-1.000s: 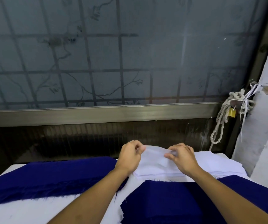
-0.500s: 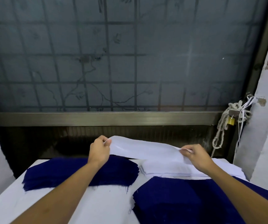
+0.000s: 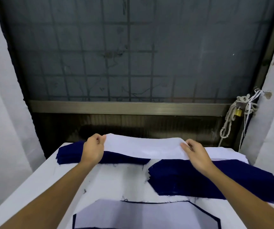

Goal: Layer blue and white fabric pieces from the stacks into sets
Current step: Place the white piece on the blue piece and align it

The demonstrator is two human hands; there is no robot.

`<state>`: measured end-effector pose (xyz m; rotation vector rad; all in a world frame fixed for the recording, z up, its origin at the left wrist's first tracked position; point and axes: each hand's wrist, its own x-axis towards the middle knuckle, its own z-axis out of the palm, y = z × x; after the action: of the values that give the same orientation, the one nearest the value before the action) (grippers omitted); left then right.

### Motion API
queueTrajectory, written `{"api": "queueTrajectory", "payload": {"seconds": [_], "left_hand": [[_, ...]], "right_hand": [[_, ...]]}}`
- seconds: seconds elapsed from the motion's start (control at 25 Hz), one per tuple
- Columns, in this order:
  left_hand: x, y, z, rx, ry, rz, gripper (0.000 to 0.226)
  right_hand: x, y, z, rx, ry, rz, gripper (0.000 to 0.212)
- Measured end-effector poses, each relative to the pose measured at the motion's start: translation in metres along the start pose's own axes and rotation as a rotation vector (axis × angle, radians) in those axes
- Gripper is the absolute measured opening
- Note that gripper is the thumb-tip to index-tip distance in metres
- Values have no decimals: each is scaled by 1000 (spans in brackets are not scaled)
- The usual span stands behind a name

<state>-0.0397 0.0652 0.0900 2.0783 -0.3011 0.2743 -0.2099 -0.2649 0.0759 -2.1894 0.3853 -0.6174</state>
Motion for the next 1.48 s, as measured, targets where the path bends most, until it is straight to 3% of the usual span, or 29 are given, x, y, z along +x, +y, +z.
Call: {"api": "queueTrajectory", "payload": {"seconds": [0.24,0.44,0.52,0.68,0.88,1.48], "left_hand": [[-66,-44,-18,-10,31,-9,23],[-111,-80,-28,23,-43,-13,19],[-125,-92,-27,81,-64,-18,18],[-144,-111,-27,206,-79,-45,19],[-160,-124,-23,299,-67,-101,17],[-160,-131,-18,358,-51,-41,18]], "right_hand": [[-64,28,5,47,-64,6,47],[-114,57,8,22,-89,106,50],[-130,65,10,-33,-73,136,47],[-153,68,17,-212,-49,176,19],[-164,74,22,-244,-38,145,7],[-161,84,28,-389,40,46,19]]}}
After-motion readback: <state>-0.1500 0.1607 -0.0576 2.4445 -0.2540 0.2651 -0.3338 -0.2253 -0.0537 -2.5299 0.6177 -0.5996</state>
